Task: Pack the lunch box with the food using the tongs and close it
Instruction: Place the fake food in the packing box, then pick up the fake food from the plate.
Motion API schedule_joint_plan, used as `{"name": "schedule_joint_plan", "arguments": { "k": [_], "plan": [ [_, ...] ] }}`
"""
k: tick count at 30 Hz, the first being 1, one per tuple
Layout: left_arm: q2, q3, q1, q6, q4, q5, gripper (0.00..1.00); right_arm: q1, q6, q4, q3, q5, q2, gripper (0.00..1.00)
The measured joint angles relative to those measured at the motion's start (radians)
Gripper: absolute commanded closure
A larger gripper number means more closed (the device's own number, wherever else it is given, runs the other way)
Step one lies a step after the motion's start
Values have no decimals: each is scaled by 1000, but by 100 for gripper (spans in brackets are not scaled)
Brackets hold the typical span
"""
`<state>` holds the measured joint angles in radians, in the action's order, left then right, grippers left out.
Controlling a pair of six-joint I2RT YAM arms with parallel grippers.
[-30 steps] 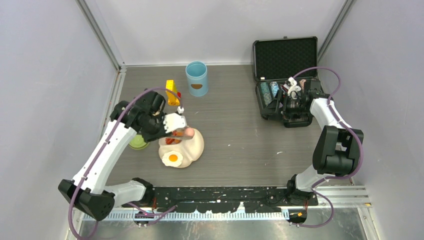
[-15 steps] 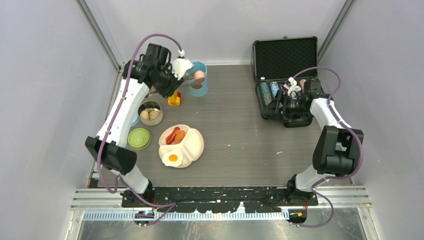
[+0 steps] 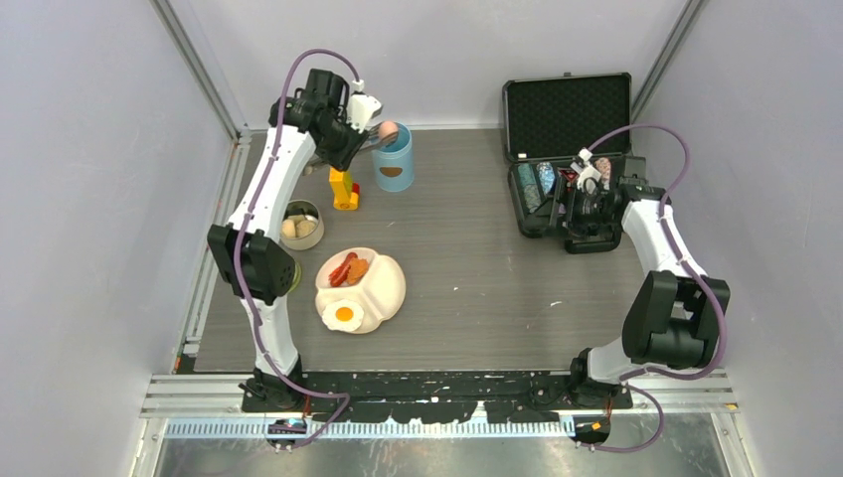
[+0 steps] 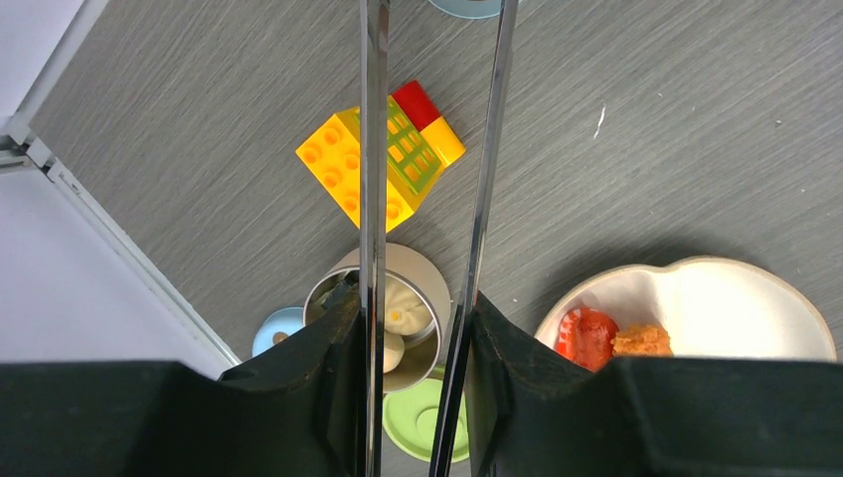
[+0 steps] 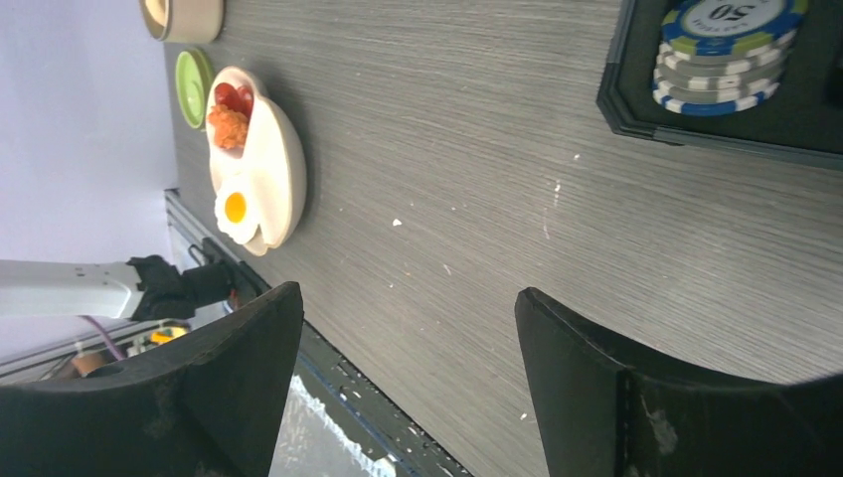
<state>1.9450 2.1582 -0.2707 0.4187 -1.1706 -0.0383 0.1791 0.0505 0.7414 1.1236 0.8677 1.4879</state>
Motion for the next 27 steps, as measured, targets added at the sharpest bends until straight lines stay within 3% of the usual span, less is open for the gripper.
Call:
{"name": "schedule_joint_plan", "arguments": {
  "k": [12,23,27],
  "plan": [
    [95,101,13,-14,0,4,51,2,-24,18,1,-124,-79,16],
    [93,146,41,-22,-44,-68,50,2,-64,53,1,-162,-113,16],
    [-16,35,77,-8,-64,-113,50,1,-81,57,1,-174,-137,16]
  ]
}}
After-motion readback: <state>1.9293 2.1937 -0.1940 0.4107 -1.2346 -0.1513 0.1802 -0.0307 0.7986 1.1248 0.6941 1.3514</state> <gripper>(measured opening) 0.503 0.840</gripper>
